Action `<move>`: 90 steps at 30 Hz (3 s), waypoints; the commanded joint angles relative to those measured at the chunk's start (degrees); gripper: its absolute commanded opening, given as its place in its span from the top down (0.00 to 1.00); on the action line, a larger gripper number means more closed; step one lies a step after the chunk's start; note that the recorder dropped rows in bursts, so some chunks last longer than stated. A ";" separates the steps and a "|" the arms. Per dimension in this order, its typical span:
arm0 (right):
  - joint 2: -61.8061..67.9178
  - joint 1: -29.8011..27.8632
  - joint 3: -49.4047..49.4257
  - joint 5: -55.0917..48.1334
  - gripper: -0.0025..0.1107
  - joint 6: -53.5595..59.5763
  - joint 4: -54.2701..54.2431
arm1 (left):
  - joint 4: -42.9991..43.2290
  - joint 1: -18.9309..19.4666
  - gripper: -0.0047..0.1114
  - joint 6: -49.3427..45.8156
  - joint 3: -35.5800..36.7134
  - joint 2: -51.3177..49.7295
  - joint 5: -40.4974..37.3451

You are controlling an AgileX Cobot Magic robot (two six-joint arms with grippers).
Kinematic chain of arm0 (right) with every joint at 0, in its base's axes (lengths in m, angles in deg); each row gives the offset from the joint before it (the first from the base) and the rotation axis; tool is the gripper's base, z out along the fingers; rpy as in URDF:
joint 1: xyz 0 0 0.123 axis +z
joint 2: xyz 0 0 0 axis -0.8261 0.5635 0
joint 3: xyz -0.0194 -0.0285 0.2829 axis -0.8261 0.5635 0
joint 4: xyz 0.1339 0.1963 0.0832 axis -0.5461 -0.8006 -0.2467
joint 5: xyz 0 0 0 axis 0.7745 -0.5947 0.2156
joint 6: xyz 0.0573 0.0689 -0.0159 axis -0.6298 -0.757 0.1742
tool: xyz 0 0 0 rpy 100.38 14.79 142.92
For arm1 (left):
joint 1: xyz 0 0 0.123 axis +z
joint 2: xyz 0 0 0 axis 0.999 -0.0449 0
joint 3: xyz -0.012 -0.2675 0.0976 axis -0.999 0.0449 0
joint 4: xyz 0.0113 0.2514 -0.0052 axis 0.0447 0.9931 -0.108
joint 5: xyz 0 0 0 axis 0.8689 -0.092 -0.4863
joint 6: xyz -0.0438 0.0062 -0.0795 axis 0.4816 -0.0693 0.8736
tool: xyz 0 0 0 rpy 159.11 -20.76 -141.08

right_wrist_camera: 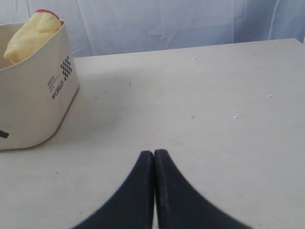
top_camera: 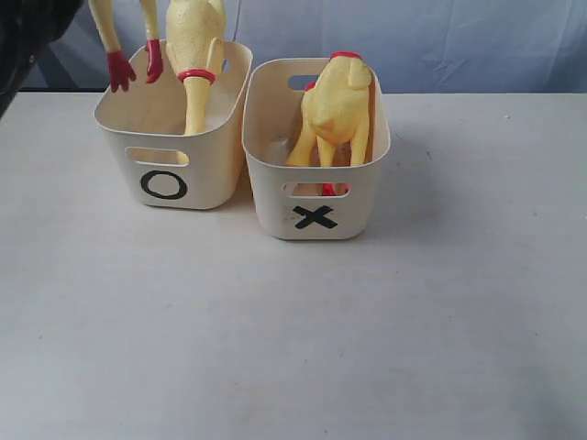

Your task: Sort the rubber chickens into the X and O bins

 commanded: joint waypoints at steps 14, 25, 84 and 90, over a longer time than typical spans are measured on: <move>-0.18 0.19 0.13 0.49 0.98 -0.01 0.04 | 9.36 3.34 0.44 5.77 -7.83 -16.87 3.91; -0.18 0.19 0.13 0.49 0.98 -0.01 0.04 | 15.46 3.24 0.40 11.17 -6.41 -9.02 -16.26; -0.18 0.19 0.13 0.45 0.98 -0.01 0.03 | 25.30 7.90 0.96 -29.72 -6.38 57.64 -103.33; -0.18 0.19 0.13 0.45 0.98 -0.01 0.03 | 29.12 7.90 0.96 -24.21 -3.78 58.88 -97.29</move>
